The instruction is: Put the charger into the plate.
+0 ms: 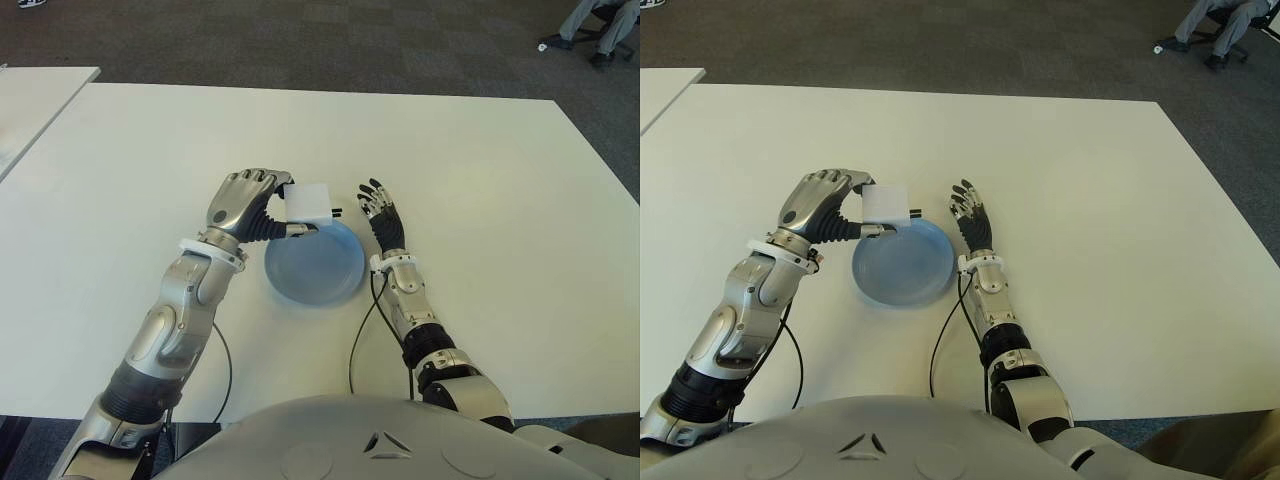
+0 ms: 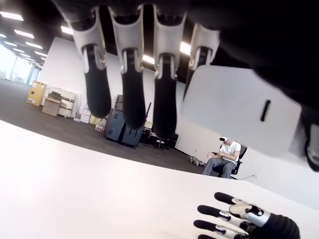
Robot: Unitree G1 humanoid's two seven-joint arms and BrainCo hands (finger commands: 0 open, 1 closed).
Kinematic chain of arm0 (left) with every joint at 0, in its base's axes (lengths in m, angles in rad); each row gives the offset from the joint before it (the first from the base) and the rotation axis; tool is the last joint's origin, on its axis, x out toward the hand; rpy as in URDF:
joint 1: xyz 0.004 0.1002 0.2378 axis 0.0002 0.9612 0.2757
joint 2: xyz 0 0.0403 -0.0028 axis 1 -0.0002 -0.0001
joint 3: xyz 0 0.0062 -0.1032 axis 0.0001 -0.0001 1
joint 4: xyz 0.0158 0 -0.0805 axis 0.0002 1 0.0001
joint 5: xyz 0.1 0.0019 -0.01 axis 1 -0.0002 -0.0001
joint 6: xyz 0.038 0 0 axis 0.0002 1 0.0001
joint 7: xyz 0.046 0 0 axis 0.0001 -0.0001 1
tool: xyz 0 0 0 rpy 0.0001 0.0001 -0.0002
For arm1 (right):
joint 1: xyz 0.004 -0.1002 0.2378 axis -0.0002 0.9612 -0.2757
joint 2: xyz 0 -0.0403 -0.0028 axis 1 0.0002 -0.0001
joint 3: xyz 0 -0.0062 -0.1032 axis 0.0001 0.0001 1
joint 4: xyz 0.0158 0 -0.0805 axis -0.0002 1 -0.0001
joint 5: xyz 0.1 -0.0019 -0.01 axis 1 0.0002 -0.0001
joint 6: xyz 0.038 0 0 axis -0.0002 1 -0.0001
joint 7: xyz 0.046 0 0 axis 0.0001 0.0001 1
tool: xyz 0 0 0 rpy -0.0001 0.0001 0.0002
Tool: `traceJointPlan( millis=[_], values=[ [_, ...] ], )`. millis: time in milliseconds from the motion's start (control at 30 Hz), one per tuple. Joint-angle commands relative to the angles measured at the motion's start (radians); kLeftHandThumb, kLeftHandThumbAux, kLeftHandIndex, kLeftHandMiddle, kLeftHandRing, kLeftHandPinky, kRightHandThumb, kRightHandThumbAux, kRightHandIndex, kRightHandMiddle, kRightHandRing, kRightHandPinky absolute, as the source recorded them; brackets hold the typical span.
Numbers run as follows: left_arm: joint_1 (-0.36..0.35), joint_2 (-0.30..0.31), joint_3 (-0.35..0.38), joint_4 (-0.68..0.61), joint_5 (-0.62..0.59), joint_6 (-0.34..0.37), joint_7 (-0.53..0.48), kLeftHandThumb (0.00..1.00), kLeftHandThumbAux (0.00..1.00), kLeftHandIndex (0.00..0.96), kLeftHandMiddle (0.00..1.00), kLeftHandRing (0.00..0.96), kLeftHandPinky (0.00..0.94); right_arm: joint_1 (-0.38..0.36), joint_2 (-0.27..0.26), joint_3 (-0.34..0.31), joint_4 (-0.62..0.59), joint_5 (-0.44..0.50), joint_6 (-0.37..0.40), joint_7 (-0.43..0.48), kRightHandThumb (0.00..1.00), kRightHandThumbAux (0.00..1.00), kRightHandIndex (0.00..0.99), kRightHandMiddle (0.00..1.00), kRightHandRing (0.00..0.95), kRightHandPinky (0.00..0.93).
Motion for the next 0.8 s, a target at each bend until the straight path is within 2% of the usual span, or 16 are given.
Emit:
traceJointPlan(
  millis=[33,467,633,733,800],
  values=[
    [0.016,-0.005,-0.012,0.023,0.004,-0.023,0.0,0.749,0.697,0.443,0.864,0.864,0.867,0.031,0.034,-0.014,0.021,0.006,0.018,-0.007,0.0,0.519,0.078,0.167,0.145,0.131],
    [0.042,-0.023,-0.023,0.079,0.0,-0.044,0.02,0.748,0.697,0.443,0.86,0.861,0.859,0.036,0.034,-0.026,0.002,0.012,0.012,-0.007,0.0,0.523,0.071,0.127,0.1,0.094],
    [0.043,-0.008,-0.03,0.194,-0.04,-0.101,0.031,0.745,0.696,0.443,0.847,0.847,0.837,0.046,0.03,-0.029,-0.029,0.016,0.023,-0.003,0.0,0.53,0.066,0.114,0.087,0.085],
    [0.038,0.021,-0.031,0.185,-0.047,-0.106,-0.032,0.728,0.693,0.437,0.797,0.783,0.756,0.052,0.03,-0.029,-0.043,0.018,0.027,0.001,0.0,0.539,0.057,0.102,0.075,0.069],
    [0.029,0.07,-0.044,0.188,-0.054,-0.117,-0.12,0.713,0.693,0.43,0.738,0.723,0.682,0.06,0.029,-0.028,-0.058,0.021,0.03,0.004,0.0,0.545,0.05,0.093,0.067,0.059]
  ],
)
